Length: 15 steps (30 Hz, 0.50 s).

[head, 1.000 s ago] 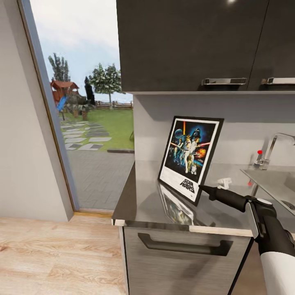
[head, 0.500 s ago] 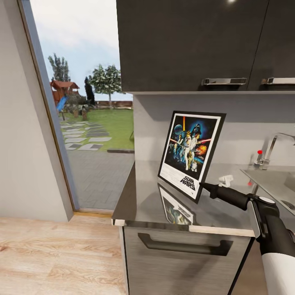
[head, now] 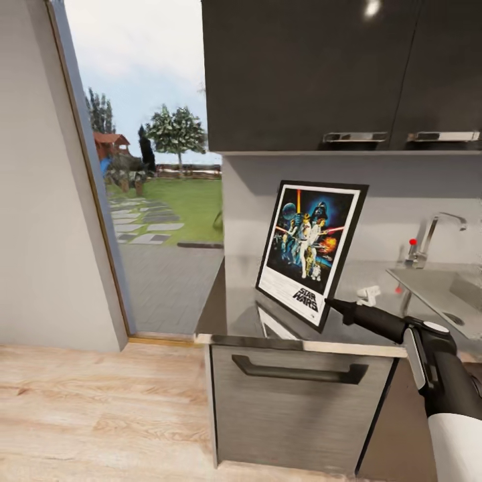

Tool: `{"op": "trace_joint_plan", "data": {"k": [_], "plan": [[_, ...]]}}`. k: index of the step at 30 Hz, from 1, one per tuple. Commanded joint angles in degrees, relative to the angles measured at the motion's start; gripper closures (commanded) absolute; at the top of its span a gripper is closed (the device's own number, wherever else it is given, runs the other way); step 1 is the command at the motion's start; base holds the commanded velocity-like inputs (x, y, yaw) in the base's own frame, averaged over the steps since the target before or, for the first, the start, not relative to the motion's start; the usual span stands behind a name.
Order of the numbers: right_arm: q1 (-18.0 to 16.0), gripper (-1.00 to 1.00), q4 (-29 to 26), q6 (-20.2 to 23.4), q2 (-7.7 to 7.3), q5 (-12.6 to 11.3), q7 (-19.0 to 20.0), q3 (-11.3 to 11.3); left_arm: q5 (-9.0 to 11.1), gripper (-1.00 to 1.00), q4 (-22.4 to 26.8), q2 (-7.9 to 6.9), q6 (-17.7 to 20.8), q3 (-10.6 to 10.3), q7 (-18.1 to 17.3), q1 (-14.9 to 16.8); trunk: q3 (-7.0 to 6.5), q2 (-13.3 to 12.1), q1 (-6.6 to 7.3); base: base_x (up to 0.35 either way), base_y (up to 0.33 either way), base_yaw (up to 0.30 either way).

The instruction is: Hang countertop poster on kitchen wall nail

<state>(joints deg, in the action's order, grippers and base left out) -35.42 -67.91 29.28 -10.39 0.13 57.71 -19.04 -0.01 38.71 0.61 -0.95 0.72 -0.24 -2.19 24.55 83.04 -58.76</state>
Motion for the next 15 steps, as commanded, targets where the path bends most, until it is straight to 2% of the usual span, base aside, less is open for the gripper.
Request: {"op": "trace_joint_plan", "data": {"k": [1,10,15], "plan": [[-0.03,1.0,-0.03,0.55,0.02,-0.08,1.33,-0.1,0.0,-1.0,0.05,0.02,-0.1,0.07,-0.03,-0.01,0.05,0.04,0.03,-0.294,0.154,0.0],[0.0,1.0,-0.03,0.52,0.02,-0.05,3.38,-0.08,0.01,-1.0,0.05,-0.06,-0.1,0.07,-0.03,-0.01,0.05,0.04,0.03,-0.255,0.198,0.0],[0.0,1.0,-0.03,0.52,0.02,-0.04,3.44,-0.1,0.01,-1.0,0.05,-0.08,-0.1,0.07,-0.03,-0.01,0.05,0.04,0.03,-0.115,0.108,0.0]]}}
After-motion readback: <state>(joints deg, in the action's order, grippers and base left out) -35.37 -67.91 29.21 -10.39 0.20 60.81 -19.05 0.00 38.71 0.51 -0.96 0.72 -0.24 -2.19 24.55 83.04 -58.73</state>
